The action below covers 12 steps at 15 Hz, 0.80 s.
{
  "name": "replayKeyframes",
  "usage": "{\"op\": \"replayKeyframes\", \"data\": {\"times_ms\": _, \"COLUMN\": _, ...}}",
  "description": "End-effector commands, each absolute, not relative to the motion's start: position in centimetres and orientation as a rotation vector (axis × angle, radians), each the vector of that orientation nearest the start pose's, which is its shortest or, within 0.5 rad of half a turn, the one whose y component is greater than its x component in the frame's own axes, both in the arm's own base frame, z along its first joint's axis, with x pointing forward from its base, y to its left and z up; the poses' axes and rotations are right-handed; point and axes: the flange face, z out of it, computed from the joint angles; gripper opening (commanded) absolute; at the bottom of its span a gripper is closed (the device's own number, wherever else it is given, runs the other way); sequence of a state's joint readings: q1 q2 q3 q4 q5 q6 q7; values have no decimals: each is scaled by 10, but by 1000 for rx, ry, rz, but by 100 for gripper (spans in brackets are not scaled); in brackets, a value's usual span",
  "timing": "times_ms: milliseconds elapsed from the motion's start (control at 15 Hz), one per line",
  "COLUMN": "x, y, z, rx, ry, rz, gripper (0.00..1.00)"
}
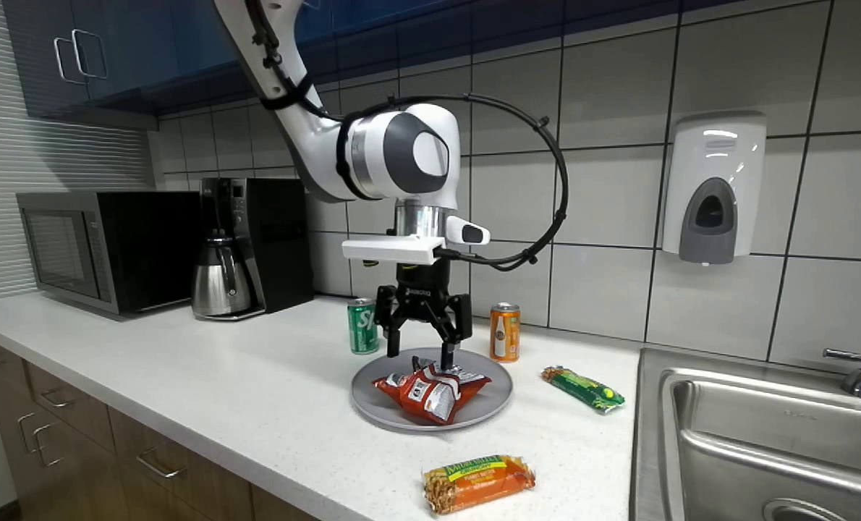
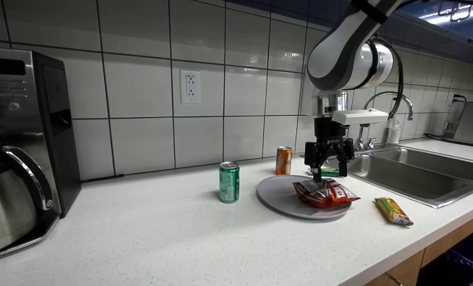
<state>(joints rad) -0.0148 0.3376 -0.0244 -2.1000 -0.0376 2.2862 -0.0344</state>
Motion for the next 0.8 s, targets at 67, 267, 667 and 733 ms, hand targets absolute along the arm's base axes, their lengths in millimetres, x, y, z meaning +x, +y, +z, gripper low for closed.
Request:
{"op": "replayKeyframes", "data": {"times_ms": 67, "x": 580, "y": -25, "z": 240, "rx": -3169, "ry": -45, "rz": 238, "gripper": 100}}
{"op": "replayKeyframes", "data": {"times_ms": 267, "x": 585, "y": -27, "z": 237, "rx": -3168, "ry": -45, "rz": 240, "gripper": 100}}
{"op": "replayKeyframes", "data": {"times_ms": 667, "x": 593, "y": -28, "z": 234, "rx": -3169, "ry": -56, "rz": 234, "gripper": 58}}
{"op": "replayKeyframes", "data": {"times_ms": 733, "x": 594, "y": -27, "z": 234, "rx": -3169, "ry": -58, "rz": 233, "gripper": 51}}
